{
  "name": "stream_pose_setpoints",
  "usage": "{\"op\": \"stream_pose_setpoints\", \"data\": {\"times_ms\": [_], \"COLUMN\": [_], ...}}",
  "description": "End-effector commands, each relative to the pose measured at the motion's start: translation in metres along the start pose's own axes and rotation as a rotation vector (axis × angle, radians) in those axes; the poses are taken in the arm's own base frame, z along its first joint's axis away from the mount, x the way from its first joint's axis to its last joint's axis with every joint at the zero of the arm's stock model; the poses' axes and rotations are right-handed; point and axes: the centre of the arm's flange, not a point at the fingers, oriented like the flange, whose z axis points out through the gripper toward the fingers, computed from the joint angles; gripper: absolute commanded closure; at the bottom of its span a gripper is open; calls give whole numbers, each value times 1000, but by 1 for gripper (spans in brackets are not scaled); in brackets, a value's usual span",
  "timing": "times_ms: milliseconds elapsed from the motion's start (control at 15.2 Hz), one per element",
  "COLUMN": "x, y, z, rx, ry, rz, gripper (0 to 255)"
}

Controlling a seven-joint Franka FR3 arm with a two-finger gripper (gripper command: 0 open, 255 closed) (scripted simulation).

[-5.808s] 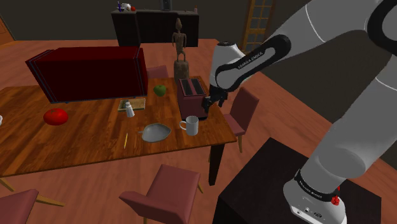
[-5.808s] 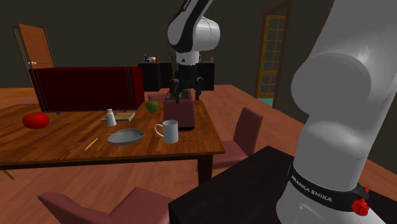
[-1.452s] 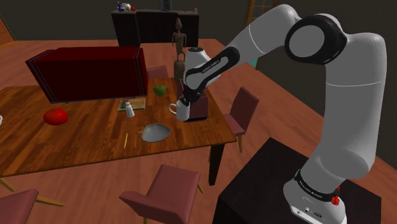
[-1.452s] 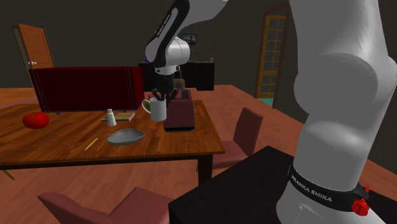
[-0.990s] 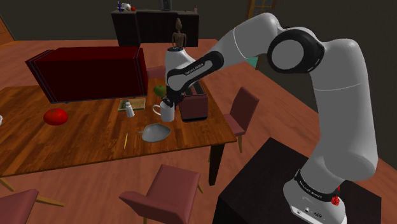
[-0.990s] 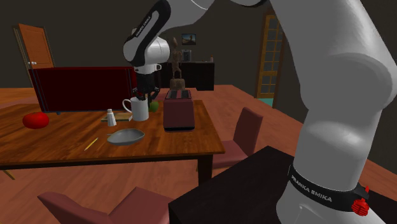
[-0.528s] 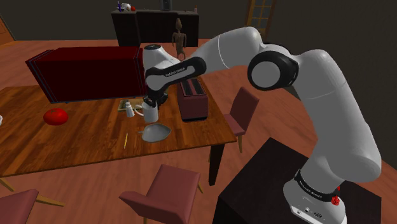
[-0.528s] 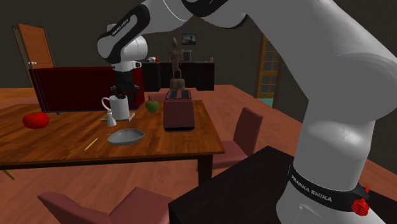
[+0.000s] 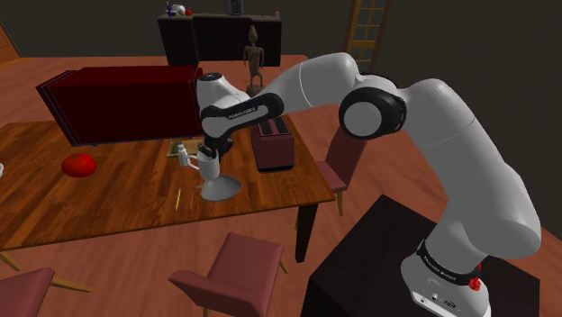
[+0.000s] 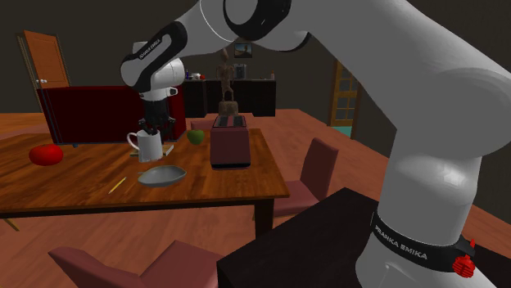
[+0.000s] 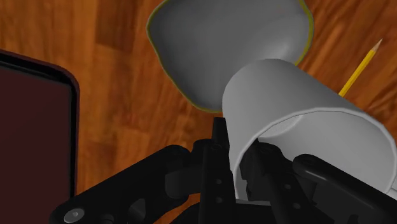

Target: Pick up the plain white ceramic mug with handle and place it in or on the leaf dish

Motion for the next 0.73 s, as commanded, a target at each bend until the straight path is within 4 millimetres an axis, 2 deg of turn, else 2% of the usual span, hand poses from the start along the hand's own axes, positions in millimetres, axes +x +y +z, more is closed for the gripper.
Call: {"op": "stream_pose_setpoints", "data": {"times_ms": [0, 660], "x": [-2, -11], "y": [0, 1], "z": [11, 62], "rx": [0, 0], "ry": [0, 0], "rz": [0, 0], "gripper": [255, 255]}}
